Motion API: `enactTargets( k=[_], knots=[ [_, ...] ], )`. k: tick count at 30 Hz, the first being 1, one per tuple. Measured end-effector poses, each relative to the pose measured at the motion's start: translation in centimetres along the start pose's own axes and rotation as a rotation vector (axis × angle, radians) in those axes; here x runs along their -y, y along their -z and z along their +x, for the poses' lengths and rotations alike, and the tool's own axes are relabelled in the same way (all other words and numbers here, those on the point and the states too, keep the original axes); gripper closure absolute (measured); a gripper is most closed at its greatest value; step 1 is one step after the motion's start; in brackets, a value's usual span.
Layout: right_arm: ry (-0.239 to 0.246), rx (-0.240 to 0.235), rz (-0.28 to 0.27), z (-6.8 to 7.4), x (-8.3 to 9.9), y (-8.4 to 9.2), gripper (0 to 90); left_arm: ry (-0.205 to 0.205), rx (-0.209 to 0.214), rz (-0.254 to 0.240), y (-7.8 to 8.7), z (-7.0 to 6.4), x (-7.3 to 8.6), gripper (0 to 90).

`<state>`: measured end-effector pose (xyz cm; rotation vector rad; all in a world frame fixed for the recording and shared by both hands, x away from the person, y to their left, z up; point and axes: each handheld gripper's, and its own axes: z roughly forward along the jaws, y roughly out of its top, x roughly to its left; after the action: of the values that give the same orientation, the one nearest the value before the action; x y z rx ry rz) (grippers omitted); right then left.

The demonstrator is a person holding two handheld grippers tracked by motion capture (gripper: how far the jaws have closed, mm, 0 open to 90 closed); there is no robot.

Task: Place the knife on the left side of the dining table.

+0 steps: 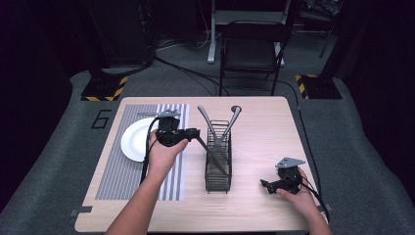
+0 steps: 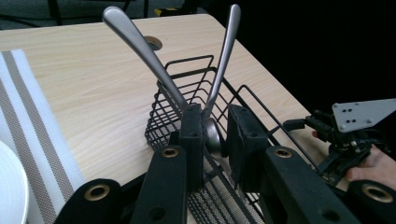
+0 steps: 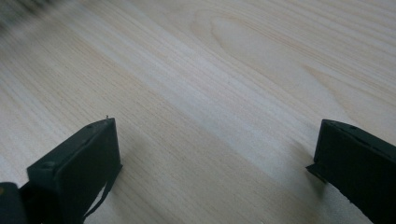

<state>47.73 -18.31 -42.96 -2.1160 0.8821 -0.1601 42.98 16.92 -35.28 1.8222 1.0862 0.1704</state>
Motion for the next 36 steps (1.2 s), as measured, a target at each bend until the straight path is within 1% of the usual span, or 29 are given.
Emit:
enactTargets(
  k=[2, 4, 6, 7, 12, 15, 16, 18, 19, 21, 22, 24, 27, 30, 34, 36],
  knots=[
    [0.0, 0.0, 0.0, 0.0, 0.0, 0.0, 0.0, 0.005, 0.017, -0.004, 0.2, -0.1, 0.1, 77.7],
    [0.0, 0.001, 0.0, 0.0, 0.0, 0.0, 0.0, 0.006, 0.023, -0.006, 0.2, -0.2, 0.1, 78.2],
    [-0.001, -0.001, 0.002, 0.0, 0.0, 0.0, 0.0, 0.002, 0.045, -0.012, 0.4, -0.6, 0.1, 79.4],
    [-0.001, -0.001, 0.002, 0.0, 0.0, 0.0, 0.0, 0.002, 0.045, -0.012, 0.4, -0.6, 0.1, 79.8],
    [0.001, 0.002, -0.001, 0.0, 0.0, 0.0, 0.0, -0.024, 0.065, -0.012, 0.7, -1.7, 0.0, 81.1],
    [0.001, 0.003, -0.001, 0.0, 0.0, 0.0, 0.0, -0.034, 0.075, -0.012, 0.7, -2.0, 0.0, 81.9],
    [0.001, 0.002, -0.001, 0.0, 0.0, 0.0, 0.0, -0.047, 0.088, -0.012, 0.8, -2.4, -0.1, 82.2],
    [0.002, 0.003, -0.001, -0.1, 0.0, 0.0, 0.0, -0.054, 0.102, -0.006, 0.8, -2.8, -0.2, 82.8],
    [0.002, 0.003, -0.001, -0.1, 0.0, 0.0, 0.0, -0.054, 0.102, -0.006, 0.8, -2.8, -0.2, 83.1],
    [0.002, 0.003, -0.001, -0.1, 0.0, 0.0, 0.0, -0.077, 0.105, -0.001, 0.8, -3.3, -0.3, 83.2],
    [0.002, 0.003, -0.001, -0.1, 0.0, 0.0, 0.0, -0.077, 0.105, -0.001, 0.8, -3.3, -0.3, 83.3],
    [0.003, 0.003, -0.001, -0.1, 0.0, 0.0, 0.0, -0.092, 0.105, 0.003, 0.8, -3.7, -0.4, 83.3],
    [0.002, 0.003, -0.001, -0.1, 0.0, 0.0, 0.0, -0.097, 0.105, 0.009, 0.7, -3.9, -0.5, 83.4],
    [0.002, 0.003, -0.001, -0.1, 0.0, 0.0, 0.0, -0.099, 0.106, 0.002, 0.8, -4.0, -0.7, 83.4],
    [0.002, 0.003, -0.001, -0.1, 0.0, 0.0, 0.0, -0.111, 0.087, 0.0, 1.2, -4.1, -1.1, 83.4],
    [0.003, 0.003, -0.001, -0.1, 0.0, 0.0, 0.0, -0.107, 0.089, -0.004, 1.4, -4.2, -1.2, 83.4]
  ],
)
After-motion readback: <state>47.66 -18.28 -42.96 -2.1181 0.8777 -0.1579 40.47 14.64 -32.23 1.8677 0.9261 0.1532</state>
